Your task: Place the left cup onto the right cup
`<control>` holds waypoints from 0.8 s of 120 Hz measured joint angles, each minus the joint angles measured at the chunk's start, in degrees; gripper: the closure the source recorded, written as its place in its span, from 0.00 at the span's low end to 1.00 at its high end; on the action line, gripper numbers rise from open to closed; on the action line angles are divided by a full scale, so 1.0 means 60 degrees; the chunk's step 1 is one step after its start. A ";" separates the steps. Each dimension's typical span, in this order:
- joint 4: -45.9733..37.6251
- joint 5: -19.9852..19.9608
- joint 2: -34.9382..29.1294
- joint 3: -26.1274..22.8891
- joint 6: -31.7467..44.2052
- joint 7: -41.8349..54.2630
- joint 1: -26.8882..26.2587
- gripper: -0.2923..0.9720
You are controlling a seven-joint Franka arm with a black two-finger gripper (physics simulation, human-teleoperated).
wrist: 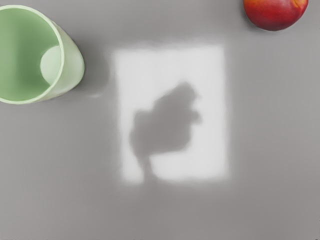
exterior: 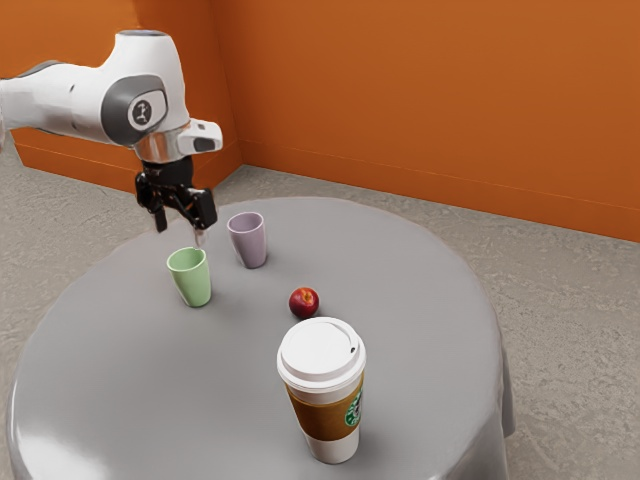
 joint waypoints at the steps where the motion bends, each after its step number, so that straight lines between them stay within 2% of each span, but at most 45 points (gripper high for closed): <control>1: -0.0085 -0.0027 0.0023 0.0000 0.0082 -0.0002 -0.0004 0.23; 21: -0.1119 -0.0396 0.0317 0.0134 0.1469 0.0021 -0.0116 0.23; 41: -0.1413 -0.0486 0.0429 0.0413 0.2453 0.0157 0.0090 0.23; 62: -0.1151 -0.0531 0.1107 0.0452 0.3085 0.0355 0.0690 0.23; 74: -0.0637 -0.0775 0.1765 0.0443 0.3297 0.0482 0.0746 0.23; 96: -0.0273 -0.1131 0.2249 0.0439 0.3580 0.0684 0.0768 0.23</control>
